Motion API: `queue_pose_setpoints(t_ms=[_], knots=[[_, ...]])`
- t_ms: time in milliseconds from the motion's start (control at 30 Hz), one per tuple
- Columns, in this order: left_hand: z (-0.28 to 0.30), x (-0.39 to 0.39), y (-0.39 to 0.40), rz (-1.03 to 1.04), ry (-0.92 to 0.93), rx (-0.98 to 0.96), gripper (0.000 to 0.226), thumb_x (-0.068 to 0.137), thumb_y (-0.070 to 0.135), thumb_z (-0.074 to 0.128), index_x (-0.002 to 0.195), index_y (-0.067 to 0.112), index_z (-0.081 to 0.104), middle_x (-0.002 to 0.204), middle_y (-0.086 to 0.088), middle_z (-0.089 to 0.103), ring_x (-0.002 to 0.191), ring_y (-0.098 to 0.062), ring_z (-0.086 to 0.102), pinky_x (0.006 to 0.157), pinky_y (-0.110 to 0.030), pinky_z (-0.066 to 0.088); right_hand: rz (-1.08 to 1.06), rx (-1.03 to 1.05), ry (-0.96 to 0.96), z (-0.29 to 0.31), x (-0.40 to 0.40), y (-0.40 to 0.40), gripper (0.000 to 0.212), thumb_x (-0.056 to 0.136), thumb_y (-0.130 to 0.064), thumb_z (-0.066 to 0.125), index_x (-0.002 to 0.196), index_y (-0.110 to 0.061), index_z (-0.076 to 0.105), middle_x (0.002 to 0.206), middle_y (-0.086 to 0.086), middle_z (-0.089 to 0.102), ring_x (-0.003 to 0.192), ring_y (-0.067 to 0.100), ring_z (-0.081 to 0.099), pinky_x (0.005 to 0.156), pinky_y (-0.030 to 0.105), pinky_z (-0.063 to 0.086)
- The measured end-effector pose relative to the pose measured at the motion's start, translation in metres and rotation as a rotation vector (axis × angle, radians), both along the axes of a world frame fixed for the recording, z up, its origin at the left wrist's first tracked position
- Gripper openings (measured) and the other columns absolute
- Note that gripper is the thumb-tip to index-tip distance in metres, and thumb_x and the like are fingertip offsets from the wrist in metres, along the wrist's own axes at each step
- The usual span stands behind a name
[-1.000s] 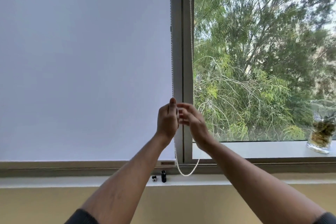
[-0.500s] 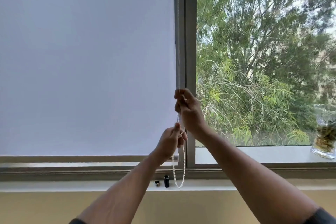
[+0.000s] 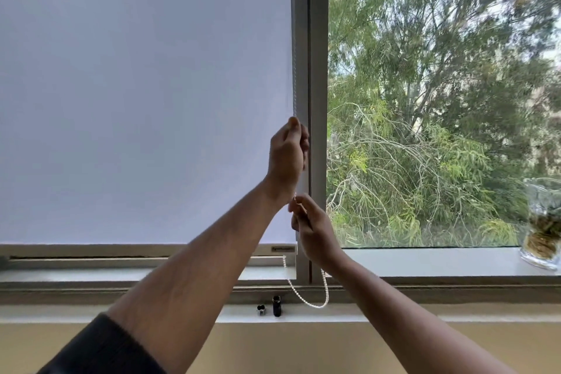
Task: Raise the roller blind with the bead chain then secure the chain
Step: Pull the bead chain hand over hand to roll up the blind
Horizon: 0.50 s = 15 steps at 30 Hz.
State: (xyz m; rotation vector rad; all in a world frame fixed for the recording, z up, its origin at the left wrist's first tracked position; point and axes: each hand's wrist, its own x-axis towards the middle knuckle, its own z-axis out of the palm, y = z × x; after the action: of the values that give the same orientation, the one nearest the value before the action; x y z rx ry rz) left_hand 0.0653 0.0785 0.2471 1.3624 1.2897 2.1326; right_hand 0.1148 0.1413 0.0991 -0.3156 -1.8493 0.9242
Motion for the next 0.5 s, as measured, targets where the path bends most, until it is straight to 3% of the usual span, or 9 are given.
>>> queue_pose_setpoints(t_ms=[67,200,300,400,500], knots=[[-0.007,0.007,0.002,0.04,0.021,0.053,0.044,0.109,0.027,0.029,0.067,0.017,0.037,0.057,-0.004,0.029,0.047,-0.014,0.023,0.04,-0.021,0.019,0.014,-0.025,-0.016,-0.001,0.003,0.004,0.034,0.089,0.007,0.041,0.091,-0.024,0.056,0.061,-0.008,0.047,0.059,0.012,0.04,0.058,0.032,0.036],[-0.024,0.006,0.001,0.058,0.053,0.047,0.041,0.109,0.028,0.031,0.073,0.01,0.04,0.058,-0.006,0.026,0.047,-0.014,0.02,0.042,-0.024,0.017,0.053,-0.101,-0.087,-0.001,0.006,0.007,0.028,0.104,0.0,0.04,0.095,-0.021,0.055,0.062,0.002,0.052,0.059,0.017,0.044,0.06,0.034,0.037],[-0.039,0.0,0.002,0.101,0.09,0.015,0.042,0.108,0.03,0.032,0.075,0.007,0.042,0.056,-0.007,0.029,0.047,-0.016,0.023,0.046,-0.028,0.018,0.122,-0.191,-0.079,0.005,0.016,0.009,0.022,0.108,-0.005,0.038,0.115,-0.014,0.057,0.084,0.009,0.07,0.075,0.016,0.062,0.074,0.031,0.05],[-0.053,-0.008,0.004,0.136,0.112,0.0,0.044,0.107,0.033,0.034,0.071,0.01,0.042,0.055,-0.006,0.032,0.048,-0.018,0.026,0.05,-0.029,0.023,0.17,-0.275,-0.053,0.023,0.027,0.011,0.036,0.096,-0.011,0.047,0.131,-0.008,0.054,0.104,0.003,0.072,0.088,0.001,0.069,0.078,0.019,0.051],[-0.066,-0.008,0.003,0.115,0.095,-0.006,0.044,0.104,0.035,0.036,0.064,0.021,0.047,0.05,0.005,0.04,0.042,-0.013,0.035,0.047,-0.024,0.03,0.196,-0.33,0.021,0.052,0.031,0.009,0.031,0.102,-0.014,0.05,0.131,-0.008,0.056,0.104,0.002,0.071,0.088,0.008,0.068,0.085,0.034,0.049]])
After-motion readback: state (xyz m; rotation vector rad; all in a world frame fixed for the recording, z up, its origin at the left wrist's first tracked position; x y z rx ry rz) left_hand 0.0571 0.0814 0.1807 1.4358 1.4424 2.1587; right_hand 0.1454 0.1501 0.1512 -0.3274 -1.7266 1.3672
